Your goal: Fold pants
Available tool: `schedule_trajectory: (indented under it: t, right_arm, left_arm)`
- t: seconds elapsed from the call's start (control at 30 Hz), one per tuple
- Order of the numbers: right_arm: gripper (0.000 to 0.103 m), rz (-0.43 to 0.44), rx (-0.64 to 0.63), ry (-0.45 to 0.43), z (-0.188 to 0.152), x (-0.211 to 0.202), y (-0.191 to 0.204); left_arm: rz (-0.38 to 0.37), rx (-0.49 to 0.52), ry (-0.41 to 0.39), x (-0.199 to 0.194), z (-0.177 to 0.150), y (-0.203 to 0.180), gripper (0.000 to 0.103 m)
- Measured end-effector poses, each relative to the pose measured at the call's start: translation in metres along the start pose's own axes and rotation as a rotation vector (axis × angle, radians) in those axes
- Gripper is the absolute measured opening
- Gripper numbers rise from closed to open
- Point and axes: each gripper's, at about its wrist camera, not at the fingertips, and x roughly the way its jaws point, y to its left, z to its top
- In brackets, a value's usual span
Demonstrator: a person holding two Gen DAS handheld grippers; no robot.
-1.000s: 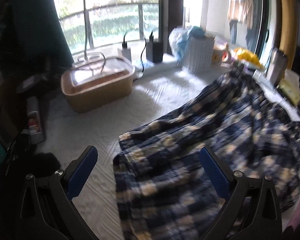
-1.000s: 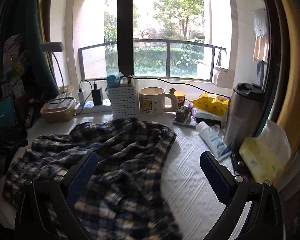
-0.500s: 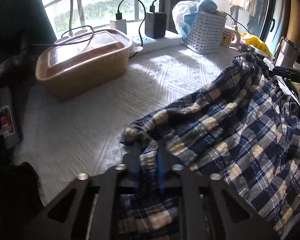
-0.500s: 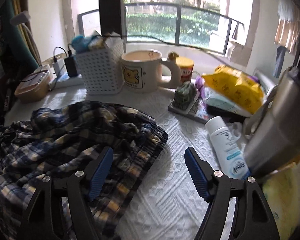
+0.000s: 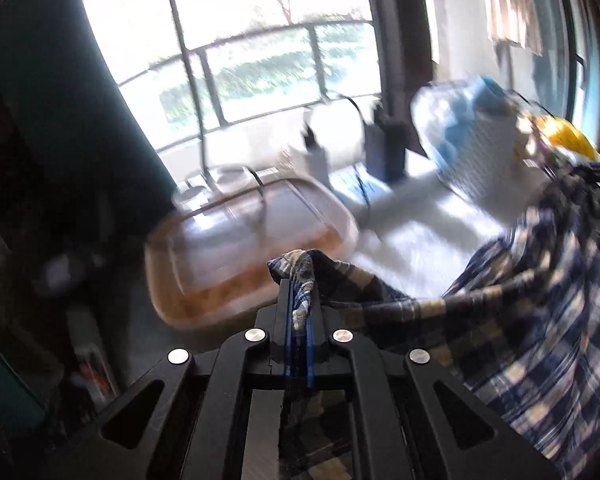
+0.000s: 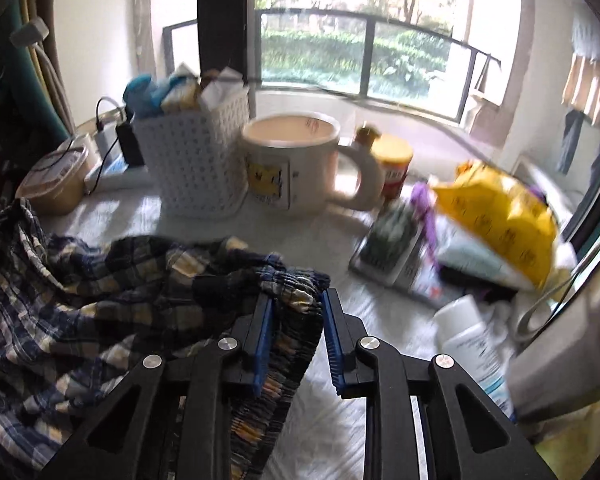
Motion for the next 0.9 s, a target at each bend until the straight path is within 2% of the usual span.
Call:
schedule_trajectory:
  t: [0.17,0.23,0.3,0.33,0.37,0.4,0.43,0.47,0.53,0.73,0.9]
  right_arm:
    - [0.025,-0.090,-0.010,-0.049,0.017,0.005,0.000]
    - [0.025,-0.122,-0.022,-0.055,0.019,0.010,0.000]
    - [0.025,-0.121,0.003,-0.046,0.018,0.014,-0.006]
    - [0.025,-0.116,0.012,-0.041,0.017,0.014,-0.009]
    - [0.030,-0.105,0.018,-0.030,0.015,0.013,-0.011]
    - [0.033,-0.105,0.020,-0.023,0.013,0.010,-0.011]
    - [0.045,-0.109,0.022,-0.023,0.011,0.004,-0.012]
    - [0.066,-0.110,0.024,-0.035,0.007,-0.006,-0.012]
    - [0.089,-0.102,0.036,-0.073,-0.002,-0.027,-0.013]
    - [0.090,-0.068,0.058,-0.108,-0.045,-0.091,-0.008]
    - [0.090,0.006,0.087,-0.094,-0.095,-0.127,-0.005]
  left_arm:
    - [0.087,-0.025,-0.066,0.009,0.018,0.012,0.005]
    - [0.075,-0.048,-0.050,0.013,0.020,0.019,0.008]
    - [0.057,-0.061,-0.001,0.015,0.018,0.024,0.028]
    - [0.052,-0.063,0.004,0.011,0.015,0.024,0.059]
    - [0.042,-0.060,-0.004,0.005,0.011,0.024,0.081]
    - [0.033,-0.052,-0.018,-0.003,0.009,0.021,0.083]
    - [0.029,-0.039,-0.027,-0.012,0.005,0.020,0.083]
    - [0.027,-0.025,-0.026,-0.019,0.000,0.017,0.083]
    - [0.012,-0.015,-0.031,-0.039,-0.009,0.011,0.083]
    - [-0.121,-0.088,0.009,-0.098,-0.064,0.000,0.084]
    - [-0.222,-0.186,0.126,-0.120,-0.127,-0.014,0.084]
